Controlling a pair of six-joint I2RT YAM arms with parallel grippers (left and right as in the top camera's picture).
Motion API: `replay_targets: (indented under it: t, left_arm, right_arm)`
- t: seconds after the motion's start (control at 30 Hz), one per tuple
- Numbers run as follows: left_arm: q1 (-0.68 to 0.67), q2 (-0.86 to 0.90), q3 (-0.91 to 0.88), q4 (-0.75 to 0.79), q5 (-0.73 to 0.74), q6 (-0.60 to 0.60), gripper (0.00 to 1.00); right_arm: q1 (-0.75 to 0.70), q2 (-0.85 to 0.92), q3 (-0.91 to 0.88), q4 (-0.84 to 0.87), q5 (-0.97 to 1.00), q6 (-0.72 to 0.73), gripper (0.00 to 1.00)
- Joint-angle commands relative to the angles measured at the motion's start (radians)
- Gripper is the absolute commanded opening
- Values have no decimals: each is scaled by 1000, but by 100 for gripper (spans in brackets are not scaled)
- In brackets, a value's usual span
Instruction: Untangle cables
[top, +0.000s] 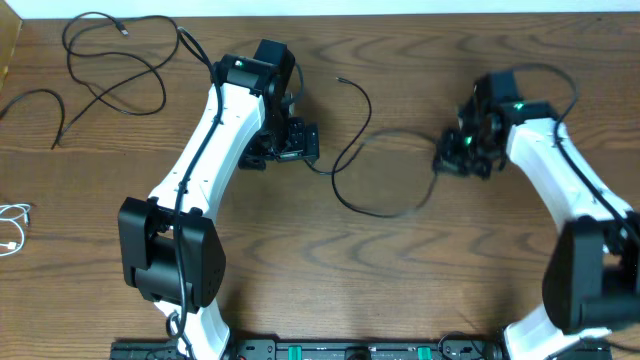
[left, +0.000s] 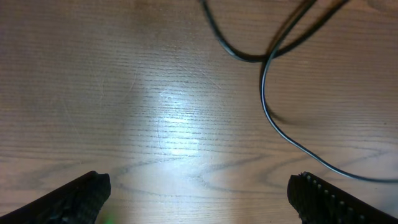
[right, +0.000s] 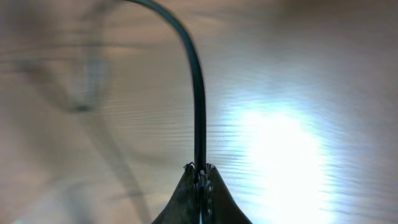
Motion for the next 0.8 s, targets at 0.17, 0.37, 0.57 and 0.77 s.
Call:
replay_targets:
  t: [0.17, 0.37, 0.57, 0.77]
  left_arm:
    - [0, 4, -2, -4, -11, 16, 96]
    - [0, 4, -2, -4, -11, 16, 96]
    - [0, 4, -2, -4, -11, 16, 96]
    - [0, 4, -2, -4, -11, 16, 96]
  right_arm:
    - [127, -130, 57, 31, -138, -45, 1]
    - [221, -111, 54, -28, 104, -4, 27]
    - [249, -97, 54, -81, 212, -5, 78]
    - [249, -97, 54, -163, 275, -19, 99]
